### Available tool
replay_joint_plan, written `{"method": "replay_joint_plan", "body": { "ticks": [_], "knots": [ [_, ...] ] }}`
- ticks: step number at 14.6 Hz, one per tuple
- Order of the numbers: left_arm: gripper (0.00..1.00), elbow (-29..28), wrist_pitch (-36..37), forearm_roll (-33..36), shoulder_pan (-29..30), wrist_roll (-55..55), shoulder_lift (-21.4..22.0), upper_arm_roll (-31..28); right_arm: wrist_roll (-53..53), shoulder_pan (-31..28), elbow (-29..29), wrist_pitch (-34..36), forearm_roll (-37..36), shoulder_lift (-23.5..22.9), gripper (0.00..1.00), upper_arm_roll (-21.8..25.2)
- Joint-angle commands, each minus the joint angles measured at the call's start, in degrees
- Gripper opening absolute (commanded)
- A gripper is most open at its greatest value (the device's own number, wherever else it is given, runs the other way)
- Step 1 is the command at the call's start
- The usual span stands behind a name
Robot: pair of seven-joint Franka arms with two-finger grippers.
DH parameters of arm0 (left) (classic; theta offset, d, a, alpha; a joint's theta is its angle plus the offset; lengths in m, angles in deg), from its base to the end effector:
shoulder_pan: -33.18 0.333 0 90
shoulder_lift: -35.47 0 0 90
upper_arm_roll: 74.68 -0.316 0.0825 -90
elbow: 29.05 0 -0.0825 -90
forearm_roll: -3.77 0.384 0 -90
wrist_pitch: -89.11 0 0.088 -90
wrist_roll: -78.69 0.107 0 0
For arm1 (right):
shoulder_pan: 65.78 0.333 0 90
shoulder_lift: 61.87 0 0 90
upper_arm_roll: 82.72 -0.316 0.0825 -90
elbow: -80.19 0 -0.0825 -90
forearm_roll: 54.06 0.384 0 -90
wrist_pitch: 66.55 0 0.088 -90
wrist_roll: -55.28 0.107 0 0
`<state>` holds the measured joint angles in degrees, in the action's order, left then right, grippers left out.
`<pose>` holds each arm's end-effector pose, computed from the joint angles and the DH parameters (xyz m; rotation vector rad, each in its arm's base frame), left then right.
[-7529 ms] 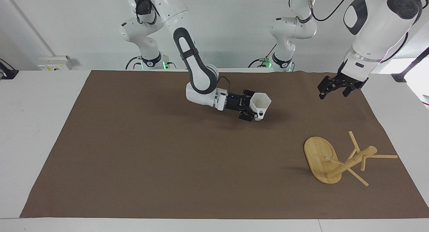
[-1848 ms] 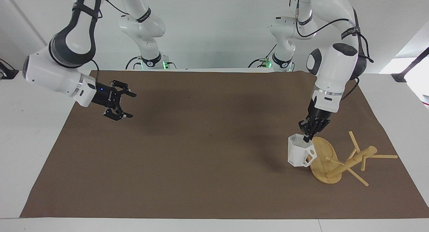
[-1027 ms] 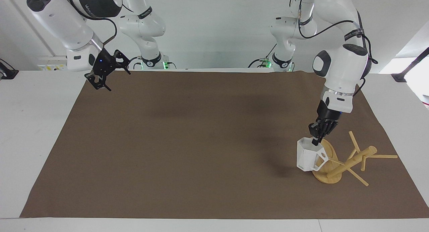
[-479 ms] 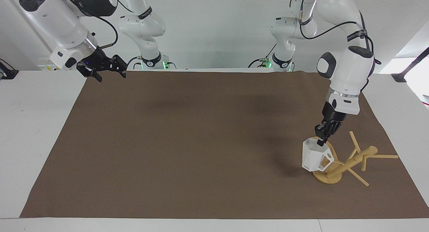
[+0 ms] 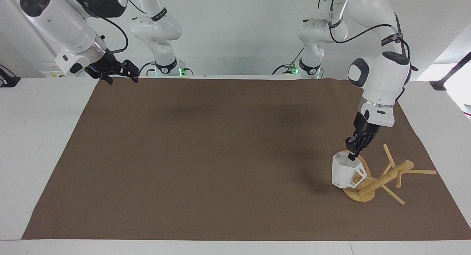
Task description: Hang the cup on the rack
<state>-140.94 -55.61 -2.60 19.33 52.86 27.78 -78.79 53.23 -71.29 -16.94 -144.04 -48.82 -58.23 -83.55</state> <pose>0.6147 -0.1060 0.4580 2.8358 0.5080 0.5791 0.5050 -0.0298 0.5860 -3.0062 0.0583 0.4138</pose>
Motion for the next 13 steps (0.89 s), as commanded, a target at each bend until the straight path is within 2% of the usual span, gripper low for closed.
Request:
{"method": "replay_joint_plan", "body": {
  "ticks": [1, 6, 13],
  "knots": [
    [0.0, -0.9, -0.7, -0.2, 1.3, 4.4, 0.7, 0.2, 0.6, -1.3, 0.5, 1.4, -1.0, 0.1, 1.0, -1.1],
    [0.0, 2.2, 7.1, -0.2, 2.2, 14.0, 0.4, 0.2, 1.1, -1.5, 0.6, 1.6, -1.1, -0.5, 1.0, -0.8],
    [0.0, 3.3, 8.6, -0.2, 2.5, 17.1, -0.1, 0.2, 5.1, -1.6, 0.5, 1.5, -1.8, -0.7, 1.0, -1.0]
  ]
}}
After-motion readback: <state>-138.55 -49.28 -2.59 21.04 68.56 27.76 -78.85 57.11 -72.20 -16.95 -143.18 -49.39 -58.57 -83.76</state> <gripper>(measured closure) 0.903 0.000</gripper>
